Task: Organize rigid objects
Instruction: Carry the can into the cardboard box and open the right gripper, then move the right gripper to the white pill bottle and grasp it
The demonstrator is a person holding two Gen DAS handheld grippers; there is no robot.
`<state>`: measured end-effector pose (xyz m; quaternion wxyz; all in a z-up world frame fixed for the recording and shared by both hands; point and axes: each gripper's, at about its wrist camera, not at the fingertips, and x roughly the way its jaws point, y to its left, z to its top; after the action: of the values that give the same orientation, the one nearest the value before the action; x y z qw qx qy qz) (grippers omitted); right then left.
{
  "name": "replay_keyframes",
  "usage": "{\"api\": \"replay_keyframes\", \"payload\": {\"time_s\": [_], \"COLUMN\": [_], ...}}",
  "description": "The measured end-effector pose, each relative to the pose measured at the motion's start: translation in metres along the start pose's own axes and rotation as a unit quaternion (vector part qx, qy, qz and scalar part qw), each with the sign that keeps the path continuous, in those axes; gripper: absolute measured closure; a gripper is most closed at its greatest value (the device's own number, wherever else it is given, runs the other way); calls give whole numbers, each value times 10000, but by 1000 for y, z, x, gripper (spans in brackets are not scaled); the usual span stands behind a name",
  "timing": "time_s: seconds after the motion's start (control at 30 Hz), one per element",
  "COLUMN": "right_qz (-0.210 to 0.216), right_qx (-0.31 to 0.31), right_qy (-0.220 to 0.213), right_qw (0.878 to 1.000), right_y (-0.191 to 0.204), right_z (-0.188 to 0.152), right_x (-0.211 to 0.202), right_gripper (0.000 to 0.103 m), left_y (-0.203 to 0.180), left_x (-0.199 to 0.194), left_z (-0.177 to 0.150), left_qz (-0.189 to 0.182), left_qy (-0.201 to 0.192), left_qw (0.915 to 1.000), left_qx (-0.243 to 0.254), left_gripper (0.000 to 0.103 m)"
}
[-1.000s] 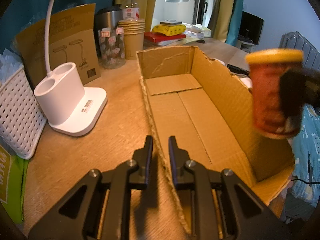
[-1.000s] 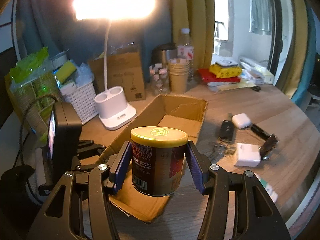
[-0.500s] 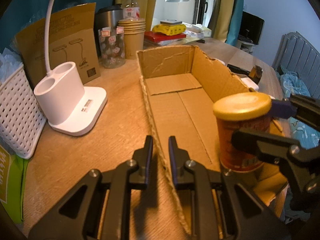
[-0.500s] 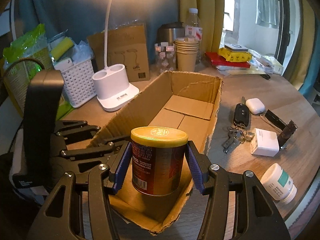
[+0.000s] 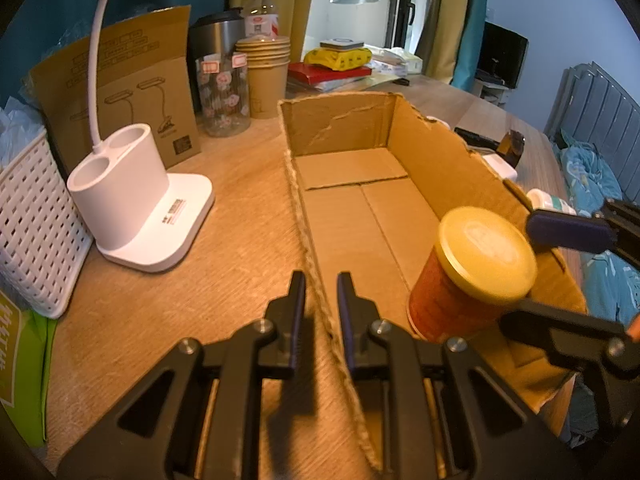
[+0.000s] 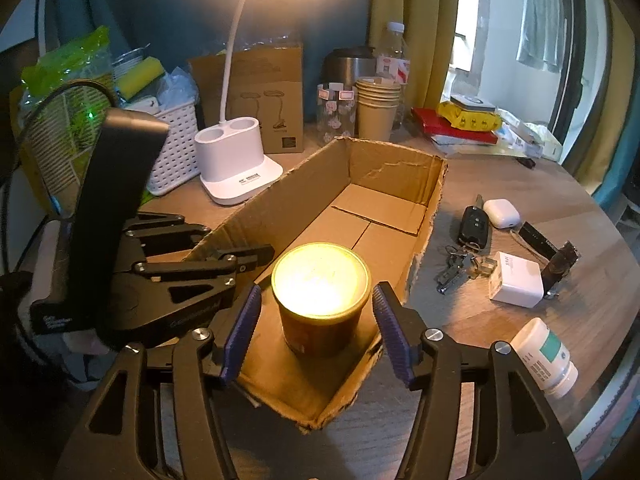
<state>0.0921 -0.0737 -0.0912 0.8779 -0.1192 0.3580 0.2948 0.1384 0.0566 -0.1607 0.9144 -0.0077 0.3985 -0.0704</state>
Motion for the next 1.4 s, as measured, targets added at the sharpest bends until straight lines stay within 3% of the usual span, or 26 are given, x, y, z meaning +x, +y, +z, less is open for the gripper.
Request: {"api": "replay_keyframes", "payload": {"time_s": [0.37, 0.73, 1.4], "right_qz": [-115, -530, -1477], "right_qx": [213, 540, 1140], "right_qy": [-288, -519, -395], "right_qw": [9993, 9958, 9816], "right_y": [-12, -49, -135], "right_z": [5, 7, -15], "right_x": [-26, -41, -44], "right_gripper": [35, 29, 29], "left_y": [0, 0, 0], "left_x": [0, 0, 0], "left_z": [0, 0, 0], "left_qz": [0, 0, 1], "left_qy": [-1, -1, 0], "left_qw": [10000, 10000, 10000], "left_qx": [4, 6, 4], "left_gripper": [85, 85, 85]}}
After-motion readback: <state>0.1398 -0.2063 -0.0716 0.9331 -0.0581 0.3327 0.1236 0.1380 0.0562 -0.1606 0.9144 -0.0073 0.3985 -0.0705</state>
